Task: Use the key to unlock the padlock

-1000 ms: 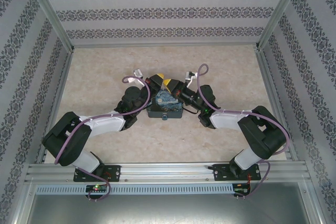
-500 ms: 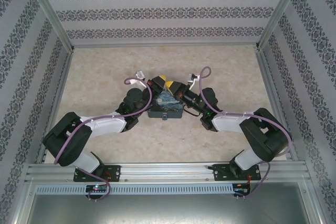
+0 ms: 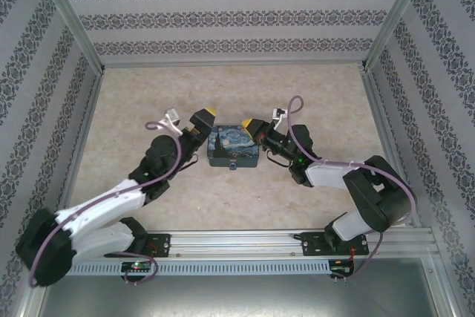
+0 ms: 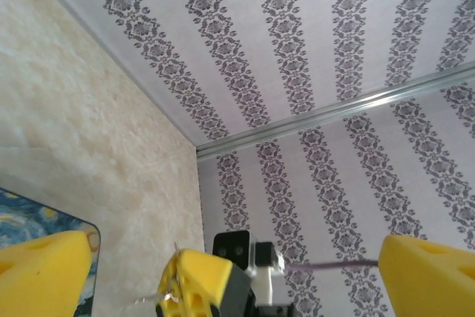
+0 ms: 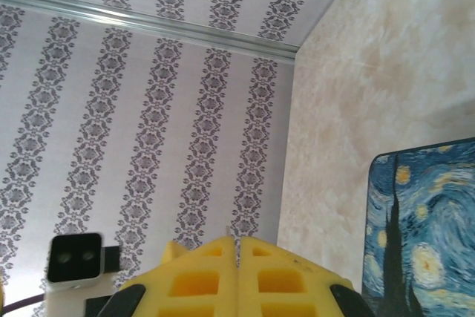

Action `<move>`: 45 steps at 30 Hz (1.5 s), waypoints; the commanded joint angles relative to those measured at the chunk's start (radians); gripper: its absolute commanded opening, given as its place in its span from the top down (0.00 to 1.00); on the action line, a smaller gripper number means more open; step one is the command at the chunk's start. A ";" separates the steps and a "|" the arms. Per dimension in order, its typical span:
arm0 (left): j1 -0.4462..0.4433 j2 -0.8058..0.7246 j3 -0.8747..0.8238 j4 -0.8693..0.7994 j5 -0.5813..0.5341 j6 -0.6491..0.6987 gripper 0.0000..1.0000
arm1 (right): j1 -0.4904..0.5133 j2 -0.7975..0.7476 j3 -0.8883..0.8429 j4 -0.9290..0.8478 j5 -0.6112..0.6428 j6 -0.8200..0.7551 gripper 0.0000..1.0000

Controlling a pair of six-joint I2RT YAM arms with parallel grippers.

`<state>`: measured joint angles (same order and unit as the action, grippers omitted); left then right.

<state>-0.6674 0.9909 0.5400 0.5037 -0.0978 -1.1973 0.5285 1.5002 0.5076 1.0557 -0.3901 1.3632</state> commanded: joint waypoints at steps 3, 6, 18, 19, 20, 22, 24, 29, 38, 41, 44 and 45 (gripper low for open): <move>0.018 -0.098 0.049 -0.581 0.175 0.267 0.00 | -0.041 -0.021 0.035 -0.114 -0.109 -0.093 1.00; 0.010 -0.021 0.091 -0.750 0.274 0.395 0.00 | -0.050 -0.019 0.100 -0.248 -0.139 -0.163 1.00; -0.088 0.207 0.010 -0.519 0.287 0.549 0.17 | -0.040 0.149 0.280 -0.394 -0.143 -0.213 1.00; -0.092 0.217 0.004 -0.495 0.282 0.555 0.18 | -0.035 0.161 0.280 -0.391 -0.138 -0.211 1.00; -0.094 0.227 -0.002 -0.473 0.281 0.561 0.18 | -0.031 0.171 0.280 -0.388 -0.136 -0.211 1.00; -0.099 0.250 -0.016 -0.417 0.278 0.567 0.20 | -0.021 0.188 0.279 -0.388 -0.126 -0.214 1.00; -0.103 0.280 -0.028 -0.361 0.274 0.563 0.21 | -0.019 0.201 0.276 -0.388 -0.118 -0.220 1.00; -0.117 0.381 -0.039 -0.225 0.266 0.553 0.24 | -0.019 0.235 0.272 -0.373 -0.107 -0.217 1.00; -0.127 0.511 -0.042 -0.053 0.156 0.606 0.34 | -0.021 0.277 0.259 -0.338 -0.107 -0.210 1.00; -0.127 0.550 -0.043 -0.004 0.129 0.622 0.36 | -0.023 0.288 0.250 -0.324 -0.108 -0.208 1.00; -0.129 0.602 -0.033 0.037 0.131 0.628 0.38 | -0.027 0.300 0.243 -0.313 -0.115 -0.207 1.00; -0.129 0.617 -0.030 0.050 0.134 0.628 0.38 | -0.028 0.305 0.241 -0.313 -0.117 -0.205 1.00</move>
<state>-0.7792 1.5726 0.5068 0.4595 0.0654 -0.6044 0.5011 1.7840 0.7658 0.6994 -0.5102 1.1713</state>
